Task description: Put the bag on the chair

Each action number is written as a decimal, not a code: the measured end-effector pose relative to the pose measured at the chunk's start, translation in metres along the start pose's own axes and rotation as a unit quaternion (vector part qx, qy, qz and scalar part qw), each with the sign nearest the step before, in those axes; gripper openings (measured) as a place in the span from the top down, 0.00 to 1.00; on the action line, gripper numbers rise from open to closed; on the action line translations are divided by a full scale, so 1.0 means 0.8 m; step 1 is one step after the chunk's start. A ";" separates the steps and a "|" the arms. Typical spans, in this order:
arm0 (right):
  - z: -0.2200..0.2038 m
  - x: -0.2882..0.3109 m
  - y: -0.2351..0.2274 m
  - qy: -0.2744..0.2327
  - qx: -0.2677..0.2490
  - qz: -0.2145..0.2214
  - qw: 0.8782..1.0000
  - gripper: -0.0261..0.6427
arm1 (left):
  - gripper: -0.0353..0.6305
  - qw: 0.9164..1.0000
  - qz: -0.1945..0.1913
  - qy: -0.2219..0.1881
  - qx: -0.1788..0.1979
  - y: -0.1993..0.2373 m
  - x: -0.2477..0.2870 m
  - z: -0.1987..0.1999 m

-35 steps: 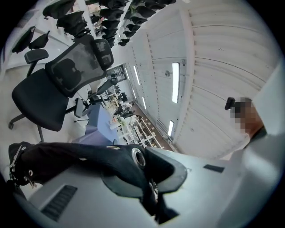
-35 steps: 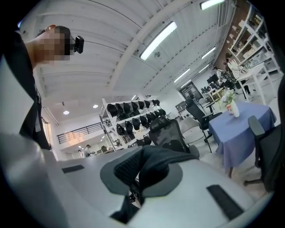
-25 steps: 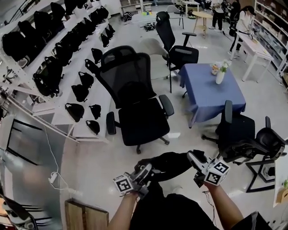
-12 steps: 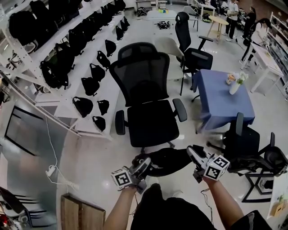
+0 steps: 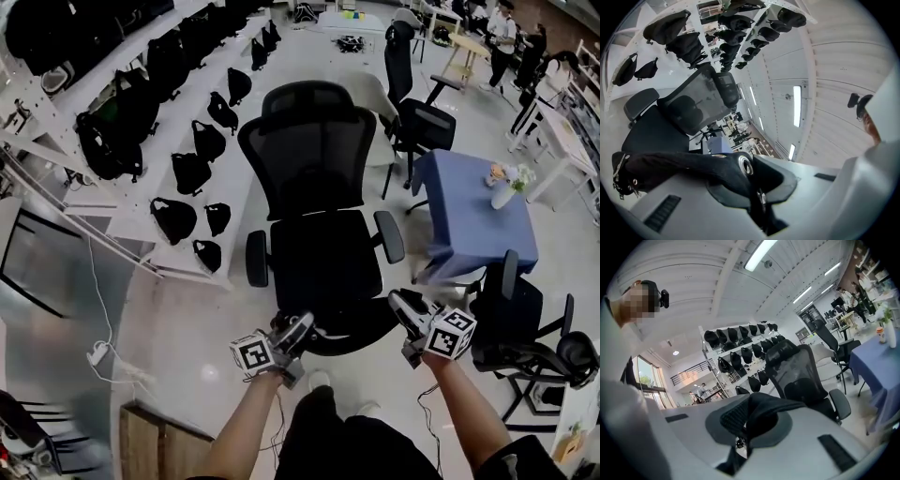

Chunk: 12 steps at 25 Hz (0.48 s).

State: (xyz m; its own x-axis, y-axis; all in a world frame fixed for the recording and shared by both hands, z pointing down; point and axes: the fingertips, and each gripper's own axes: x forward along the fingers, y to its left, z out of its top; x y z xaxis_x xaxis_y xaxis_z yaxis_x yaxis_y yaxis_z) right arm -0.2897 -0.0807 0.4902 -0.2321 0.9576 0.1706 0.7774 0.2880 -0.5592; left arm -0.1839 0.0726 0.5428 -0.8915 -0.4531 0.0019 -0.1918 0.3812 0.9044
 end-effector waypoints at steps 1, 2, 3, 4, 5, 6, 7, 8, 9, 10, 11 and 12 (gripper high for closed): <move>0.001 0.012 -0.009 0.000 0.004 -0.003 1.000 0.95 | 0.89 1.000 0.002 -0.001 -0.001 0.011 0.004 0.008; 0.002 0.024 -0.018 0.000 0.007 -0.006 1.000 0.95 | 0.89 1.000 0.003 -0.003 -0.004 0.021 0.008 0.016; 0.003 0.035 -0.026 0.002 0.007 -0.010 1.000 0.95 | 0.89 1.000 0.003 -0.004 -0.008 0.029 0.012 0.024; 0.004 0.045 -0.036 0.003 0.008 -0.014 1.000 0.95 | 0.89 1.000 0.003 -0.005 -0.011 0.037 0.017 0.031; 0.006 0.055 -0.045 0.003 0.009 -0.017 1.000 0.95 | 0.89 1.000 0.002 -0.005 -0.013 0.045 0.022 0.038; 0.007 0.064 -0.055 0.003 0.011 -0.020 1.000 0.95 | 0.89 1.000 0.002 -0.002 -0.012 0.055 0.028 0.044; 0.009 0.074 -0.063 0.003 0.013 -0.023 1.000 0.95 | 0.89 1.000 0.003 0.001 -0.008 0.064 0.033 0.050; 0.010 0.084 -0.072 0.004 0.013 -0.026 1.000 0.95 | 0.89 1.000 0.005 0.005 -0.003 0.073 0.038 0.056; 0.010 0.094 -0.079 0.005 0.013 -0.029 0.999 0.95 | 0.89 1.000 0.008 0.008 0.002 0.083 0.042 0.062; 0.009 0.104 -0.086 0.007 0.012 -0.031 0.999 0.95 | 0.89 1.000 0.012 0.010 0.004 0.095 0.046 0.067; 0.008 0.114 -0.094 0.010 0.010 -0.033 0.999 0.95 | 0.89 1.000 0.014 0.012 0.002 0.107 0.050 0.073; 0.007 0.124 -0.101 0.013 0.008 -0.034 0.999 0.95 | 0.89 1.000 0.015 0.013 -0.003 0.118 0.054 0.078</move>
State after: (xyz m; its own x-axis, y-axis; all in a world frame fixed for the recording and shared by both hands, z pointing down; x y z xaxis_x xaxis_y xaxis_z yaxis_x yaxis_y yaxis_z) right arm -0.3785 -0.0090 0.5481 -0.2686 0.9353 0.2304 0.7504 0.3531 -0.5587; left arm -0.2664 0.1395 0.6014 -0.8858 -0.4624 0.0405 -0.1626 0.3910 0.9059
